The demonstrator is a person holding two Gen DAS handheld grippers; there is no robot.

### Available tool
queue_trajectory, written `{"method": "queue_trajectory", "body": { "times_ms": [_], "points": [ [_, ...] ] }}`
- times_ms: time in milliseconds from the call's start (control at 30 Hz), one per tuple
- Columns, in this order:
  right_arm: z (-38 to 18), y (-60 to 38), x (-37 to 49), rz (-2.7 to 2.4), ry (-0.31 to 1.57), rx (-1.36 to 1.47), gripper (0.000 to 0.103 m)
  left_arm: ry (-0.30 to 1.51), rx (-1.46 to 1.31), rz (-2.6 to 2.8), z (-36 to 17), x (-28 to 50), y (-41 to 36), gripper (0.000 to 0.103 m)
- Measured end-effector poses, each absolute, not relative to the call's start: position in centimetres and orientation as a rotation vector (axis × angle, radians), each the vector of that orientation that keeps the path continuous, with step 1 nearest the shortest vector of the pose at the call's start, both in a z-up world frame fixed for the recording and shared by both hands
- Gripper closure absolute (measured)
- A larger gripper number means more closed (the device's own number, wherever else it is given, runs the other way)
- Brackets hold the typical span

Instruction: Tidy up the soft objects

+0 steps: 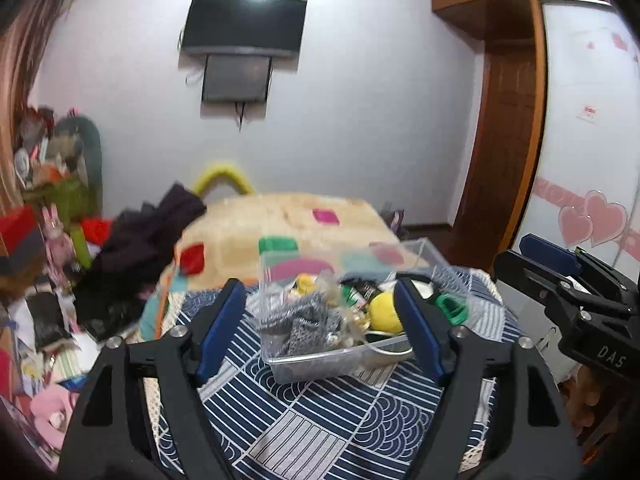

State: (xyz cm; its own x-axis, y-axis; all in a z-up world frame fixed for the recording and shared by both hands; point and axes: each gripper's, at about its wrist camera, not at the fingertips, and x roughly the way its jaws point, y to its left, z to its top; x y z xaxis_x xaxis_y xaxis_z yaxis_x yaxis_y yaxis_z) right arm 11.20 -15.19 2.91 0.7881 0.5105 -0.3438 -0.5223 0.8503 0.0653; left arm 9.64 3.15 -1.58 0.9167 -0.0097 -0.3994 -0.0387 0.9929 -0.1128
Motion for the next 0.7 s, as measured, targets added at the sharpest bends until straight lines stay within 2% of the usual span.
{"method": "queue_trajectory", "body": {
  "times_ms": [33,167,300,700],
  "points": [
    [3.2,-15.5,10.8,0.554,0.345,-0.030,0.040,0.390,-0.112,0.015,-1.1,8.9,2.8,0.017],
    [4.0,-16.1,9.2,0.531,0.288,-0.018,0.033,0.331,-0.100,0.012,0.4,6.4,2.0,0.012],
    [4.3,-16.8,8.5,0.514,0.255,0.000,0.022,0.296,-0.086,0.016,1.2,4.8,1.5,0.003],
    [3.8,-16.8,8.1,0.523,0.246,0.006,0.021,0.274,-0.088,0.003,1.2,3.7,1.3,0.001]
  ]
}}
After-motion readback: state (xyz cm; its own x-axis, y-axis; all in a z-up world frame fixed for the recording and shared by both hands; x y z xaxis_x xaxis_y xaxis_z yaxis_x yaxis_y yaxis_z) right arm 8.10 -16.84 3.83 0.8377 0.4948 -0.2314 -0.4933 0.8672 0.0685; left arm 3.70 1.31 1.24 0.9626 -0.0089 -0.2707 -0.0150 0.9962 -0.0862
